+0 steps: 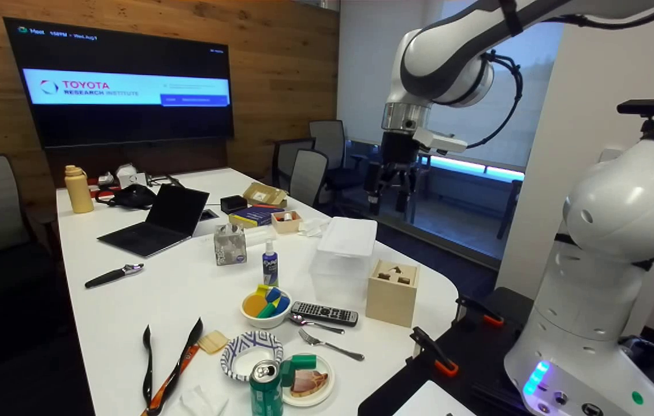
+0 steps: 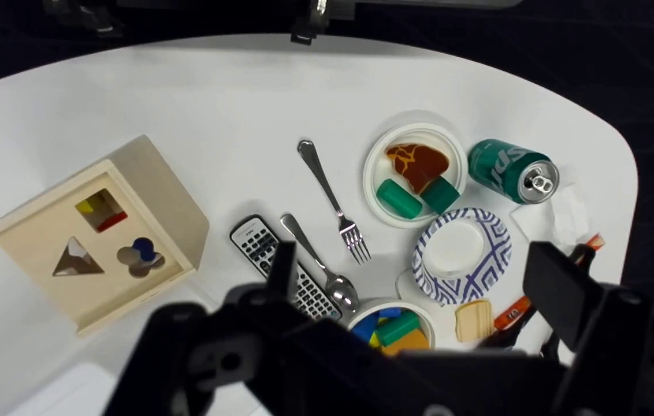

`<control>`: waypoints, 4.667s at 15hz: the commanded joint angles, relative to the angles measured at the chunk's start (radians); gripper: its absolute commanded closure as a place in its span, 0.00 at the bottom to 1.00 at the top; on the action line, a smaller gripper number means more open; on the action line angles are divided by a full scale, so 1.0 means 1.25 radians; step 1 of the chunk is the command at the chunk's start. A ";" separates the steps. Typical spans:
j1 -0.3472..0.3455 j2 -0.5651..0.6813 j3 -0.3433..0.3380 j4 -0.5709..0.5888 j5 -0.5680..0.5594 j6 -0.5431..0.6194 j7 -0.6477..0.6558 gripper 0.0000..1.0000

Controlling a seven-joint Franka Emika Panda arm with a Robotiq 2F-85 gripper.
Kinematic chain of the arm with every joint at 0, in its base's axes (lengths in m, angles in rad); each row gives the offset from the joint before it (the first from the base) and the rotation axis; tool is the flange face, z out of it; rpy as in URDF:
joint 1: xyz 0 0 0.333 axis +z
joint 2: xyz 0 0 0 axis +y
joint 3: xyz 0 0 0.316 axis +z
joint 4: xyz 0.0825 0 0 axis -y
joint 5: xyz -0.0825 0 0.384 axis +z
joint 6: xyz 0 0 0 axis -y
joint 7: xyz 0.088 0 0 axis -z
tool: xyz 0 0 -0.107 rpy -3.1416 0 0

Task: Use the fork to stir the blocks in the white bowl.

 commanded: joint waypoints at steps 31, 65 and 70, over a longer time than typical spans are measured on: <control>0.024 1.139 0.042 0.327 -0.159 0.725 -0.003 0.00; 0.048 0.949 0.055 0.349 -0.200 0.459 -0.013 0.95; 0.079 0.901 0.057 0.491 -0.219 0.134 0.028 0.95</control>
